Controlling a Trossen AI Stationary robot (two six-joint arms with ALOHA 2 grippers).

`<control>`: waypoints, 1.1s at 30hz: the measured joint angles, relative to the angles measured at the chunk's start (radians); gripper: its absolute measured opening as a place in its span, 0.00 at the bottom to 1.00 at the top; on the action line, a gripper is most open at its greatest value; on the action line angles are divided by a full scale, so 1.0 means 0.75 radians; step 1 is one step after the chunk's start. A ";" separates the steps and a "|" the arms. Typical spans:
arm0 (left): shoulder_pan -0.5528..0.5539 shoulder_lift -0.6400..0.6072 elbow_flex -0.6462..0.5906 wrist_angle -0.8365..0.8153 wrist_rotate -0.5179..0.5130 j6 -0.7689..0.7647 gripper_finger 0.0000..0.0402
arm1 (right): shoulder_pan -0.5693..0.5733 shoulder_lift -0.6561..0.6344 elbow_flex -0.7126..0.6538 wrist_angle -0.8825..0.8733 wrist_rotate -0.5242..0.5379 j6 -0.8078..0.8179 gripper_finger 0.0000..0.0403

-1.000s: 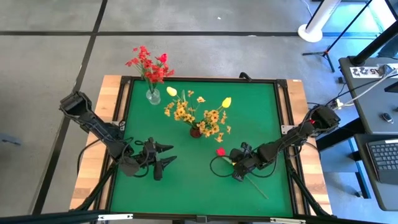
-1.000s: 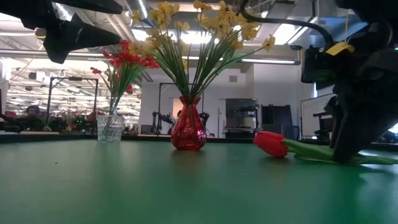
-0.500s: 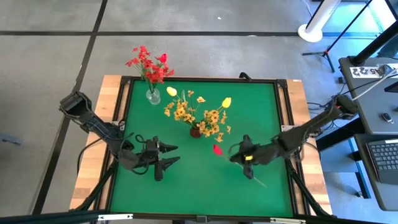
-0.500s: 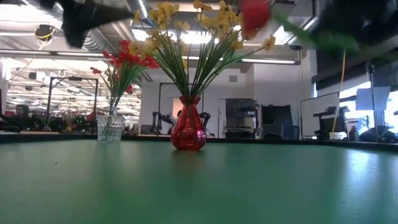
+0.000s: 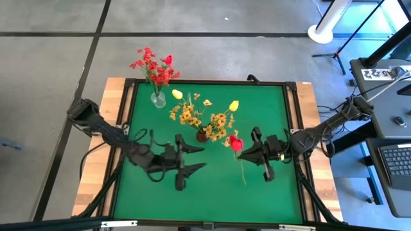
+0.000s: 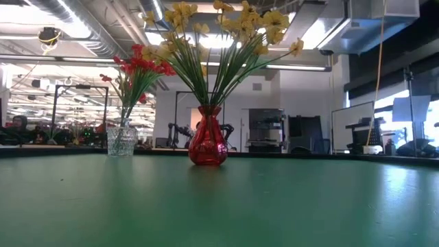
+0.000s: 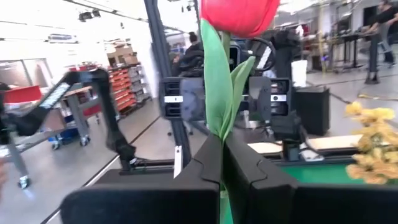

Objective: Sort flowers into vase by color
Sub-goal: Put the red tulip into the transparent flower vase

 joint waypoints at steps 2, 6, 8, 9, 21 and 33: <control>0.049 0.062 0.084 -0.004 0.049 0.022 0.61 | -0.001 0.000 0.000 0.004 0.010 -0.002 0.01; 0.140 0.188 0.234 -0.022 0.139 0.017 0.61 | -0.002 0.000 -0.001 0.009 0.009 -0.007 0.01; 0.177 0.236 0.288 -0.041 0.169 0.012 0.61 | -0.001 0.000 -0.001 0.000 0.009 -0.008 0.01; 0.193 0.259 0.312 -0.046 0.180 0.001 0.61 | 0.000 0.000 -0.001 -0.002 0.009 -0.008 0.01; 0.274 0.350 0.413 -0.070 0.293 -0.091 0.61 | 0.001 0.049 -0.001 -0.026 0.009 -0.005 0.01; 0.268 0.350 0.415 -0.061 0.291 -0.091 0.21 | -0.001 0.061 -0.001 -0.020 0.023 -0.003 0.02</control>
